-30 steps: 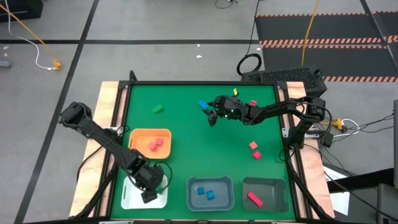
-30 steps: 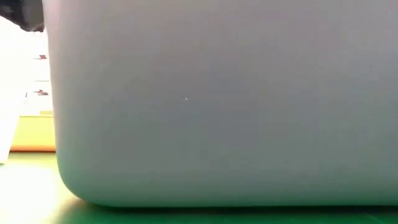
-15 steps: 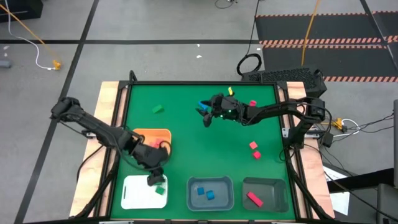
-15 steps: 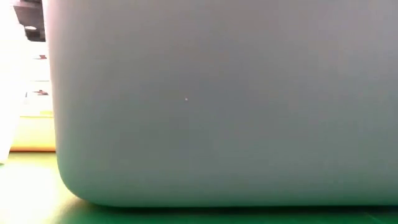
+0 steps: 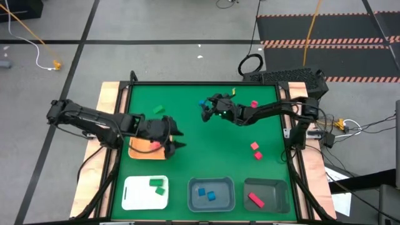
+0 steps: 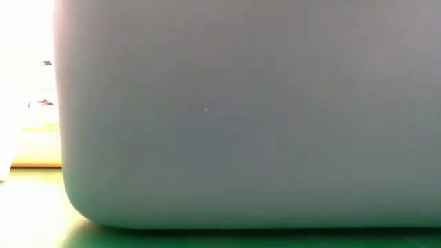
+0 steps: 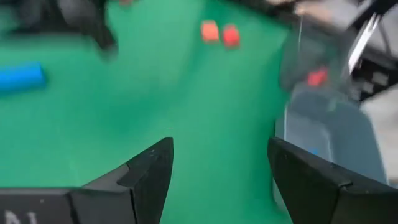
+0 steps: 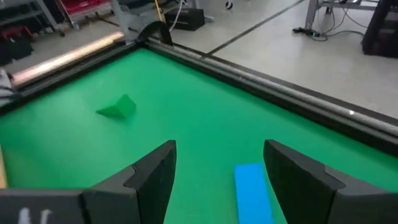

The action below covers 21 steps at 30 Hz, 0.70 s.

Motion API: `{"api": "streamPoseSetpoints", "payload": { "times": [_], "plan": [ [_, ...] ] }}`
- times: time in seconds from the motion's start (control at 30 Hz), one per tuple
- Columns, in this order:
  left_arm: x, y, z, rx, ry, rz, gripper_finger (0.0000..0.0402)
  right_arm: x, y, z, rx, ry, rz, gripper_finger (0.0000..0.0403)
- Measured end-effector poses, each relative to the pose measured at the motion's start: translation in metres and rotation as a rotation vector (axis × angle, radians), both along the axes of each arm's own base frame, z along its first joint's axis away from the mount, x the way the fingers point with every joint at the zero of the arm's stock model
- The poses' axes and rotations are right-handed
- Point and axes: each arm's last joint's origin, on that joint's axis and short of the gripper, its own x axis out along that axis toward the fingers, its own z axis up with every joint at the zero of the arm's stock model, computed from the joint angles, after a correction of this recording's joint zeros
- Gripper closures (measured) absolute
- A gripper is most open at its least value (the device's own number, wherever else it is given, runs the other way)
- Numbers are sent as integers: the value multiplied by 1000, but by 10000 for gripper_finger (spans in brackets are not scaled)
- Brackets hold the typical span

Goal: Sort & place blocks by color
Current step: Put the blue block into the blue bin

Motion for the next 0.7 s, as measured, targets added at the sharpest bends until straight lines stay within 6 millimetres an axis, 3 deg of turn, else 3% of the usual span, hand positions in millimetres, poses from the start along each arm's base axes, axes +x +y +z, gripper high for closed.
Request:
{"api": "streamPoseSetpoints", "payload": {
  "times": [0.23, 0.37, 0.47, 0.7],
  "plan": [
    [-9, 20, 22, 62, -129, 28, 148, 22, -10, -21, -13, 88, -3, 170],
    [-18, 26, 34, 106, -196, 28, 147, 31, -17, -35, -21, 220, -12, 170],
    [-26, 28, 43, 125, -235, 33, 147, 32, -23, -44, 2, 294, -25, 170],
    [-36, 29, 53, 138, -284, 39, 147, 29, -38, -46, 77, 284, 2, 155]
  ]
}}
